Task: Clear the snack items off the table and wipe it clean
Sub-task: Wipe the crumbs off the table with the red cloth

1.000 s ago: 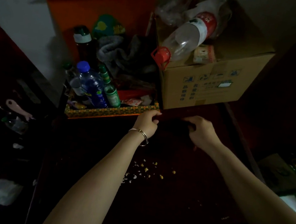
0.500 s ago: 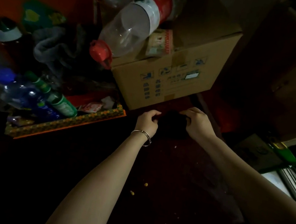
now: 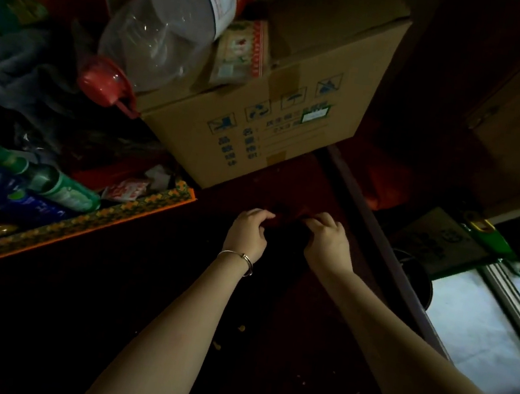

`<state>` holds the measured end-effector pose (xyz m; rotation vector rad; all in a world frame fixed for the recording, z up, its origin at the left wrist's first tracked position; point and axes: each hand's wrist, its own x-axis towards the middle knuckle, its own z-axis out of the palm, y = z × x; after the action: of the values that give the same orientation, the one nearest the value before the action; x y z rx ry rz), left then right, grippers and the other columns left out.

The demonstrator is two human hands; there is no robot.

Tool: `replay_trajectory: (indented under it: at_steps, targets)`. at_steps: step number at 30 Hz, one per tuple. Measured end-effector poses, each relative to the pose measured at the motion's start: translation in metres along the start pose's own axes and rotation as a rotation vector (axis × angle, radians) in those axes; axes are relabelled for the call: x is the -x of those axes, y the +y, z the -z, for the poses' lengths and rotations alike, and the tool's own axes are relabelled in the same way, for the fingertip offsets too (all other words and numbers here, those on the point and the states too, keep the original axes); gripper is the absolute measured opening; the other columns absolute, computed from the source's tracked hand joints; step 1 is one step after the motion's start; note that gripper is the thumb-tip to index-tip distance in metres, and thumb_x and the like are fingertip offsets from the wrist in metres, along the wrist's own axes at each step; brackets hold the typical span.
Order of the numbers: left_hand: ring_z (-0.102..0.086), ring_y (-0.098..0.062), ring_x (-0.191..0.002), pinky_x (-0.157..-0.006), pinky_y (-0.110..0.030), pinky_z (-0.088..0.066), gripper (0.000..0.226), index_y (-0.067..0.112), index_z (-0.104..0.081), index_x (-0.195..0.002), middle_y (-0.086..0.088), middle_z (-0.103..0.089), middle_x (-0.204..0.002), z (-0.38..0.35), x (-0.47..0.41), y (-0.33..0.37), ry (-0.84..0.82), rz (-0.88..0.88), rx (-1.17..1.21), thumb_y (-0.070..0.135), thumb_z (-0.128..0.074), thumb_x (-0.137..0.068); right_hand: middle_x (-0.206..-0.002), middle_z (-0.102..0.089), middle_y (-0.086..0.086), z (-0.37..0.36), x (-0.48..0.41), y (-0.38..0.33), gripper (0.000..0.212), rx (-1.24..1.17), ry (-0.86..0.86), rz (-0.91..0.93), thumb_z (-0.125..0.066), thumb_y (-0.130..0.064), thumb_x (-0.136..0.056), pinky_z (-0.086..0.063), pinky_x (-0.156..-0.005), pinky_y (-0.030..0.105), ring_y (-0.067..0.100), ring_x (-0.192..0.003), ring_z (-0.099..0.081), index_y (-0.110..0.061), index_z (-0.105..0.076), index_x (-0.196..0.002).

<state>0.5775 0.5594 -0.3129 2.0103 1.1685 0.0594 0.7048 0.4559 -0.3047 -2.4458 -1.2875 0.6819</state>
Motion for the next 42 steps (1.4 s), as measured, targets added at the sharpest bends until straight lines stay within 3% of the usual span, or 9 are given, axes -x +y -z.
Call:
replay_trajectory:
  at_steps: [6, 10, 13, 19, 25, 29, 32, 37, 42]
  targets:
    - [-0.048, -0.018, -0.121, -0.097, -0.029, -0.043, 0.042, 0.019, -0.062, -0.114, 0.002, -0.056, -0.126, 0.004, 0.016, -0.010, -0.085, -0.113, -0.090, -0.008, -0.041, -0.089, -0.121, -0.052, 0.004, -0.027, 0.061, -0.020, 0.048, 0.004, 0.136, -0.078, -0.051, 0.001, -0.085, -0.034, -0.105, 0.040, 0.027, -0.106, -0.048, -0.015, -0.056, -0.129]
    - [-0.047, -0.018, -0.121, -0.100, -0.029, -0.042, 0.045, 0.017, -0.062, -0.116, 0.003, -0.058, -0.124, 0.010, 0.041, -0.026, -0.123, -0.180, -0.140, -0.010, -0.042, -0.086, -0.116, -0.051, 0.001, -0.057, 0.097, -0.039, 0.049, -0.025, 0.191, -0.177, -0.050, 0.001, -0.086, -0.042, -0.085, 0.030, 0.028, -0.097, -0.046, -0.019, -0.056, -0.130]
    - [-0.046, -0.017, -0.122, -0.101, -0.028, -0.039, 0.046, 0.018, -0.062, -0.117, 0.004, -0.057, -0.125, 0.018, 0.062, -0.044, -0.155, -0.208, -0.161, -0.010, -0.041, -0.086, -0.117, -0.051, 0.001, -0.073, 0.120, -0.056, 0.051, -0.040, 0.191, -0.230, -0.048, 0.002, -0.086, -0.043, -0.079, 0.029, 0.027, -0.096, -0.045, -0.021, -0.056, -0.130]
    - [-0.045, -0.018, -0.123, -0.103, -0.033, -0.042, 0.048, 0.020, -0.061, -0.115, 0.004, -0.057, -0.125, 0.030, 0.091, -0.069, -0.212, -0.235, -0.215, -0.010, -0.039, -0.085, -0.119, -0.051, -0.001, -0.092, 0.155, -0.084, 0.043, -0.094, 0.141, -0.294, -0.052, -0.007, -0.089, -0.046, -0.085, 0.029, 0.027, -0.101, -0.048, -0.023, -0.057, -0.129]
    - [-0.047, -0.021, -0.121, -0.101, -0.038, -0.045, 0.042, 0.019, -0.061, -0.114, 0.000, -0.057, -0.124, 0.044, 0.110, -0.078, -0.235, -0.239, -0.268, -0.006, -0.037, -0.090, -0.114, -0.054, 0.002, -0.079, 0.166, -0.094, 0.036, -0.386, 0.065, -0.365, -0.046, 0.000, -0.091, -0.045, -0.073, 0.017, 0.020, -0.099, -0.057, -0.013, -0.064, -0.120]
    - [-0.053, -0.021, -0.117, -0.098, -0.029, -0.046, 0.038, 0.019, -0.063, -0.111, -0.001, -0.058, -0.122, 0.053, 0.115, -0.064, -0.159, -0.211, -0.178, -0.004, -0.042, -0.089, -0.120, -0.056, 0.006, -0.060, 0.165, -0.086, 0.033, -0.504, 0.049, -0.386, -0.046, -0.006, -0.095, -0.041, -0.045, 0.007, 0.014, -0.079, -0.059, -0.013, -0.061, -0.123]
    - [-0.053, -0.021, -0.118, -0.091, -0.020, -0.041, 0.037, 0.017, -0.063, -0.114, -0.003, -0.057, -0.127, 0.058, 0.113, -0.037, -0.125, -0.215, -0.088, -0.003, -0.043, -0.091, -0.120, -0.056, 0.005, -0.038, 0.163, -0.077, 0.035, -0.545, 0.134, -0.377, -0.046, -0.005, -0.095, -0.036, -0.037, 0.007, 0.011, -0.066, -0.057, -0.015, -0.060, -0.125]
    - [-0.051, -0.022, -0.124, -0.091, -0.020, -0.039, 0.037, 0.016, -0.062, -0.117, -0.005, -0.055, -0.133, 0.044, 0.106, 0.012, -0.084, -0.219, 0.019, -0.003, -0.043, -0.092, -0.113, -0.051, -0.002, 0.004, 0.158, -0.047, 0.037, -0.560, 0.217, -0.381, -0.046, -0.002, -0.094, -0.039, -0.038, 0.012, 0.013, -0.065, -0.059, -0.018, -0.061, -0.124]
    - [-0.050, -0.022, -0.125, -0.090, -0.019, -0.041, 0.036, 0.015, -0.060, -0.121, -0.006, -0.053, -0.135, 0.005, 0.104, 0.040, -0.142, -0.204, 0.067, -0.001, -0.044, -0.093, -0.123, -0.057, 0.001, 0.025, 0.155, 0.000, 0.037, -0.452, 0.289, -0.356, -0.050, 0.000, -0.090, -0.047, -0.068, 0.022, 0.022, -0.106, -0.057, -0.020, -0.066, -0.117]
